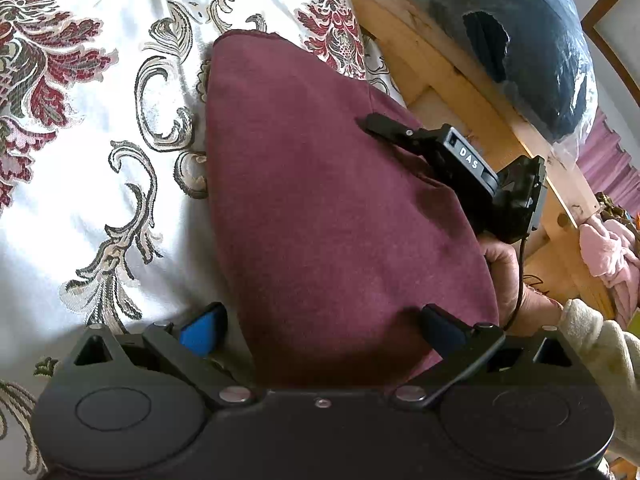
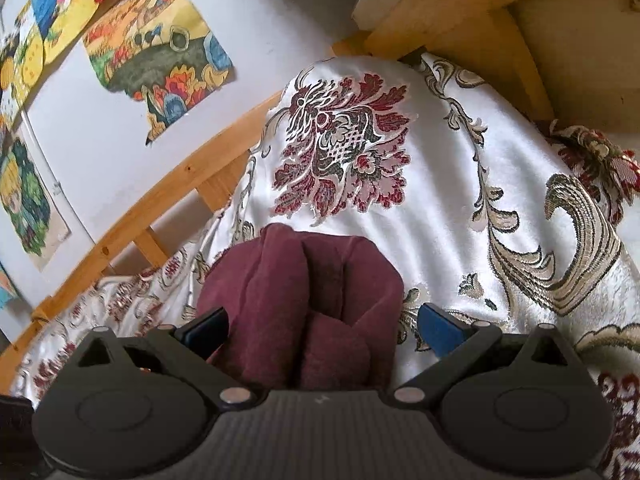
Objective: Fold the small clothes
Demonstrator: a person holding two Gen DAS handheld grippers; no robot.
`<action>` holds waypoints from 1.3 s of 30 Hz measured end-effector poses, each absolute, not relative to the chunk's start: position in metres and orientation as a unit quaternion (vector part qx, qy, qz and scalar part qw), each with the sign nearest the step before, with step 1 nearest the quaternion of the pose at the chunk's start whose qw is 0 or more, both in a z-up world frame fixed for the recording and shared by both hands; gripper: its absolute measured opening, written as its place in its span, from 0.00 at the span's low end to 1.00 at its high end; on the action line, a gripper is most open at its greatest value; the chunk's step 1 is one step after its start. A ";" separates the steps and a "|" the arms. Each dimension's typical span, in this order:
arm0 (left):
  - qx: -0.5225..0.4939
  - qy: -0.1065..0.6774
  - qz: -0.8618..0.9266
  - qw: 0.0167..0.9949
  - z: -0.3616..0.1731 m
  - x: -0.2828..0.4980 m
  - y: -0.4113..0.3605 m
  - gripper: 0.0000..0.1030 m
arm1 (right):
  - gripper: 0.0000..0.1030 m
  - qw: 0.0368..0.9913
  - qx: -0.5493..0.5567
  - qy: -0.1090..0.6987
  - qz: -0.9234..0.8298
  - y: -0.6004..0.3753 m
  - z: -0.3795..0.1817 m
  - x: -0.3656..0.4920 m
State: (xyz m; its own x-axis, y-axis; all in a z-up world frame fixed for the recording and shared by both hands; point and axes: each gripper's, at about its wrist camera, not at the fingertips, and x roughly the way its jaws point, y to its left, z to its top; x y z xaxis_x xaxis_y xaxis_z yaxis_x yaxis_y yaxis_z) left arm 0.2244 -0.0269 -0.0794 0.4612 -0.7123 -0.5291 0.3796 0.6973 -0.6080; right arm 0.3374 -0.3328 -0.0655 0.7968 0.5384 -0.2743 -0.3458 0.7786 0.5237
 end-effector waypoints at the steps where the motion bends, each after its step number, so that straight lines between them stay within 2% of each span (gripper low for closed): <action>1: -0.207 0.401 -0.329 0.829 -0.079 0.224 -0.027 1.00 | 0.99 0.922 0.224 0.208 0.237 -0.331 -0.065 0.336; 39: -0.218 0.409 -0.334 0.821 -0.080 0.228 -0.025 0.99 | 0.99 0.923 0.216 0.212 0.238 -0.329 -0.065 0.336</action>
State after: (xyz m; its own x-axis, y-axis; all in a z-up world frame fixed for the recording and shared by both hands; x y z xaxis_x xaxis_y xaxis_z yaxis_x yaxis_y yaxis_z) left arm 0.2279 -0.0246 -0.0798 0.4418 -0.7272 -0.5254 0.3704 0.6812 -0.6315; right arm 0.3360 -0.3290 -0.0650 0.7970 0.5306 -0.2887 -0.3470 0.7934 0.5001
